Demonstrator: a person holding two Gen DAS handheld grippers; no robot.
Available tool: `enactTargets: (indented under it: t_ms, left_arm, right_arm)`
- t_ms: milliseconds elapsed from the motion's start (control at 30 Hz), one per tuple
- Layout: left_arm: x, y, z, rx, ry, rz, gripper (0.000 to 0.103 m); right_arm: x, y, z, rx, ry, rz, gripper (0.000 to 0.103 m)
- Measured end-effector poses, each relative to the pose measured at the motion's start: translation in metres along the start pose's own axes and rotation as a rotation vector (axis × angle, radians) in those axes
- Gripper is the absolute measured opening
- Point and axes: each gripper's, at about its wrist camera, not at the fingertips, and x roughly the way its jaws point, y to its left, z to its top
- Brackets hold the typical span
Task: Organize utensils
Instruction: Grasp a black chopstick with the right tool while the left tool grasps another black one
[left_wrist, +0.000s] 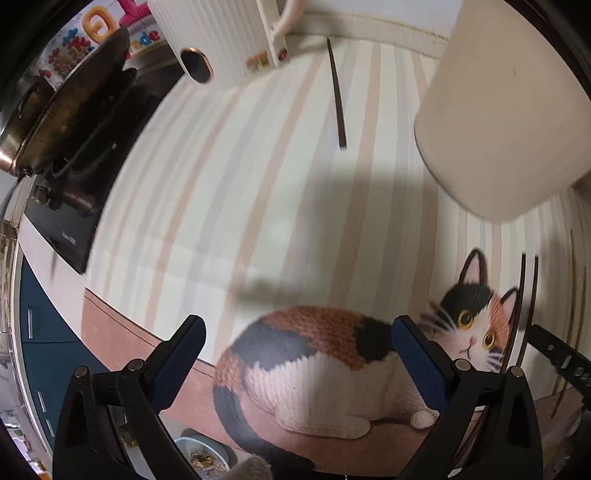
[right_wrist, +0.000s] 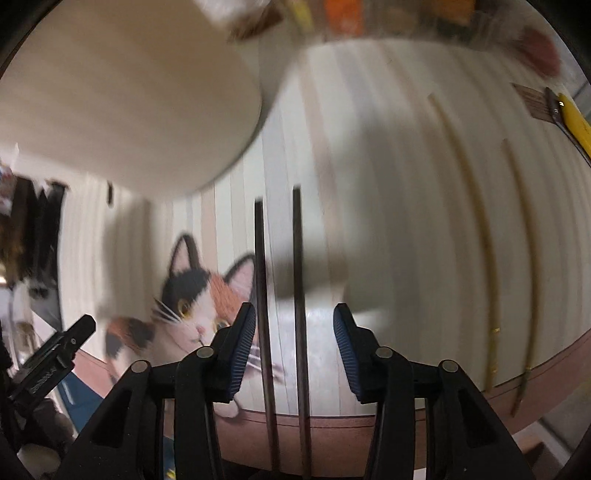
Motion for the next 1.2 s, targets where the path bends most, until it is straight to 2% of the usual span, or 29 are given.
enactTargets:
  t_ms: [67, 100, 167, 233, 300, 500, 600, 633, 667, 700, 733, 833, 900, 1000, 1167, 1200]
  left_arm:
    - [0.004, -0.007, -0.003, 0.015, 0.01, -0.005, 0.103]
    - [0.004, -0.012, -0.004, 0.026, 0.012, -0.007, 0.103]
    - [0.003, -0.026, -0.008, 0.059, 0.009, -0.019, 0.103]
    - [-0.001, -0.043, -0.011, 0.101, 0.003, -0.034, 0.103]
    - [-0.004, -0.064, -0.014, 0.144, 0.005, -0.057, 0.102]
    - [-0.005, -0.134, -0.026, 0.27, 0.051, -0.197, 0.1]
    - [-0.003, -0.16, -0.031, 0.322, 0.07, -0.238, 0.088]
    - [-0.002, -0.168, -0.033, 0.342, 0.069, -0.241, 0.079]
    - [0.0, -0.175, -0.035, 0.361, 0.066, -0.23, 0.061]
    - [0.002, -0.18, -0.036, 0.373, 0.067, -0.217, 0.05]
    - [0.005, -0.182, -0.037, 0.38, 0.072, -0.214, 0.029]
    - [0.004, -0.182, -0.035, 0.394, 0.034, -0.172, 0.005]
    - [0.008, -0.168, -0.029, 0.35, 0.042, -0.175, 0.004]
    - [0.012, -0.14, -0.019, 0.291, 0.041, -0.133, 0.004]
    - [0.018, -0.106, -0.013, 0.225, 0.057, -0.119, 0.004]
    - [0.019, -0.103, -0.012, 0.224, 0.057, -0.122, 0.004]
  right_arm:
    - [0.008, 0.007, -0.009, -0.035, 0.009, -0.076, 0.017]
    - [0.008, 0.01, -0.011, -0.062, 0.006, -0.105, 0.012]
    - [0.007, 0.008, -0.015, -0.07, 0.004, -0.11, 0.004]
    - [0.003, -0.002, -0.016, -0.06, 0.0, -0.158, 0.004]
    - [-0.001, -0.018, -0.014, -0.03, 0.0, -0.169, 0.004]
    - [-0.013, -0.067, -0.012, 0.015, 0.016, -0.195, 0.004]
    - [-0.013, -0.079, -0.015, 0.029, 0.023, -0.197, 0.004]
    - [-0.014, -0.082, -0.015, 0.038, 0.02, -0.185, 0.004]
    - [-0.015, -0.085, -0.017, 0.05, 0.02, -0.177, 0.004]
    - [-0.016, -0.089, -0.016, 0.06, 0.019, -0.176, 0.004]
    - [-0.017, -0.091, -0.016, 0.071, 0.017, -0.168, 0.004]
    - [-0.02, -0.097, -0.014, 0.096, 0.017, -0.154, 0.004]
    - [-0.02, -0.099, -0.011, 0.099, 0.017, -0.159, 0.004]
    - [-0.014, -0.093, -0.009, 0.08, 0.017, -0.158, 0.004]
    - [0.0, -0.054, -0.013, -0.002, 0.033, -0.106, 0.004]
    - [0.001, -0.047, -0.013, -0.026, 0.029, -0.124, 0.004]
